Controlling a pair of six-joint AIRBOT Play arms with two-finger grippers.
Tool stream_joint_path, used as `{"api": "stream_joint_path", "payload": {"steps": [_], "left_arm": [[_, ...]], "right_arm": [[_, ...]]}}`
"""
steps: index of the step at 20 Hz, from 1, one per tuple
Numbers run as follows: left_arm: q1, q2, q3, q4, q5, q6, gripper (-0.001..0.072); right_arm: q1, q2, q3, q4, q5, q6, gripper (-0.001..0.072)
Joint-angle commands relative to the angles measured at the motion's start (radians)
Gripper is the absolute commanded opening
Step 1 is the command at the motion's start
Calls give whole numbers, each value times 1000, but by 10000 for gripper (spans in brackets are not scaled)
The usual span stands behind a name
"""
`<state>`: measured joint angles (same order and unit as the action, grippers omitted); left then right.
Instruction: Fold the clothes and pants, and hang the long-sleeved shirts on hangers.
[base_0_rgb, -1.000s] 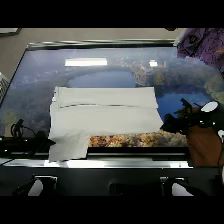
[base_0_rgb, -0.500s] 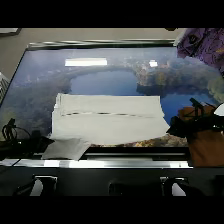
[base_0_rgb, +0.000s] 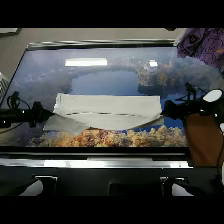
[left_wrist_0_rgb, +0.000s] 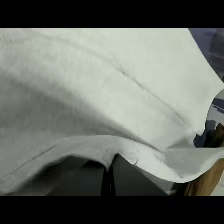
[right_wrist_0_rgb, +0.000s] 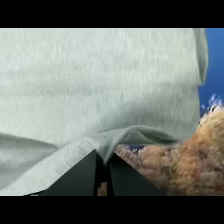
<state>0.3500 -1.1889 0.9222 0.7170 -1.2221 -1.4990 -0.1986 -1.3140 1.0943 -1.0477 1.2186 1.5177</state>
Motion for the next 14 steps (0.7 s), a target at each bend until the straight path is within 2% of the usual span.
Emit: {"api": "stream_joint_path", "payload": {"steps": [1,11,14], "left_arm": [[-32,-226,202,-19,54,24,16],[-72,-626,583,-49,72,14,16],[-80,-700,626,-49,72,7,18]], "right_arm": [[52,-92,72,-94,-159,74,30],[52,-287,174,-22,-377,76,31],[52,-339,174,14,-381,66,36]]}}
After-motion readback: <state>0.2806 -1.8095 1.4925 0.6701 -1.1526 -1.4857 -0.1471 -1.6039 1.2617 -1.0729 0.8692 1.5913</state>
